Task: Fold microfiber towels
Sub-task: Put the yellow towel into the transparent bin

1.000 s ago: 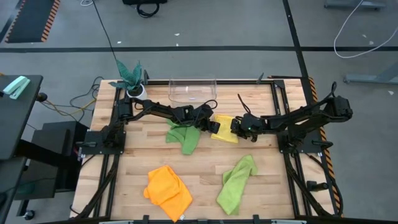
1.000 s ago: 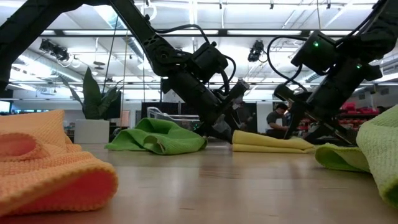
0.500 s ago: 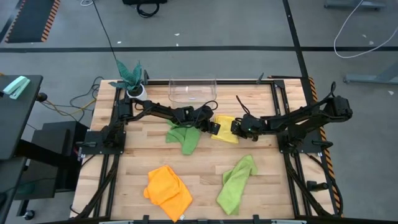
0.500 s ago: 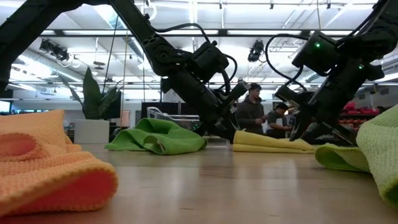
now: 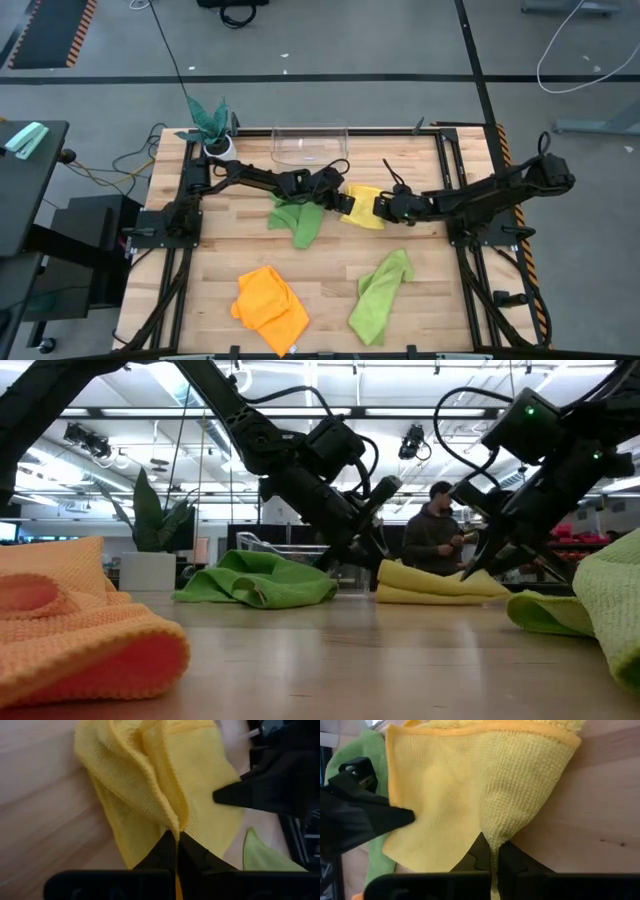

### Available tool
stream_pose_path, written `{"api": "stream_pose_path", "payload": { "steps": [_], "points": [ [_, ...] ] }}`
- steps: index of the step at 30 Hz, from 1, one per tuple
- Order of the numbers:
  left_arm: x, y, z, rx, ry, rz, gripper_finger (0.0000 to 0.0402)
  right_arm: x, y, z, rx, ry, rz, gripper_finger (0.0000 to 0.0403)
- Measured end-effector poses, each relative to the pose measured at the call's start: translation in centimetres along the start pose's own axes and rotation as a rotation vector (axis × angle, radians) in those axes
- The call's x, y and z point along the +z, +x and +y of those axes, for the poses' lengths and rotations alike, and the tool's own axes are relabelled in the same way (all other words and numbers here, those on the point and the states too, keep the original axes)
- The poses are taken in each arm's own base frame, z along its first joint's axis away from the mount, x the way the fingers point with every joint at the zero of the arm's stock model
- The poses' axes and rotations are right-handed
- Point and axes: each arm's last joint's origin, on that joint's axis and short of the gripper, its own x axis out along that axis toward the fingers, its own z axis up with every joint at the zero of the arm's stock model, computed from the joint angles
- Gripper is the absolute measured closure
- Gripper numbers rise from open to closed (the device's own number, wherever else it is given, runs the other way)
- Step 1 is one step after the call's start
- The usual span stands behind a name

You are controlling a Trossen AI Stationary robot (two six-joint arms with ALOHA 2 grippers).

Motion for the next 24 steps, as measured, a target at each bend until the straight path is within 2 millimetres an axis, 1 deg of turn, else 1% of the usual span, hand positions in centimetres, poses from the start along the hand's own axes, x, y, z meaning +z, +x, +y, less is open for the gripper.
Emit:
{"api": "stream_pose_path", "payload": {
  "steps": [3,5,10,14,18,21,24],
  "points": [
    [0.2,-0.5,-0.6,-0.019,0.006,-0.013,0.0394,0.0,-0.3,0.5,-0.019,-0.017,-0.001,0.0398],
    [0.4,-0.9,-1.0,-0.028,0.014,-0.022,0.0394,0.1,-0.6,1.3,-0.038,-0.056,-0.001,0.0398],
    [0.8,-1.8,-1.8,-0.044,0.034,-0.044,0.0394,0.4,-1.8,4.8,-0.063,-0.175,-0.004,0.0398],
    [1.5,-3.1,-2.9,-0.067,0.046,-0.09,0.0394,1.1,-3.3,7.1,-0.134,-0.26,-0.024,0.0398],
    [2.1,-4.6,-3.9,-0.075,0.078,-0.13,0.0394,1.9,-4.3,8.2,-0.202,-0.317,-0.027,0.0398],
    [2.4,-5.6,-4.4,-0.072,0.096,-0.145,0.0394,2.3,-4.6,8.9,-0.191,-0.332,-0.036,0.0398],
    [2.5,-6.1,-4.4,-0.036,0.101,-0.149,0.0394,2.6,-5.0,9.8,-0.164,-0.343,-0.044,0.0398]
  ]
}}
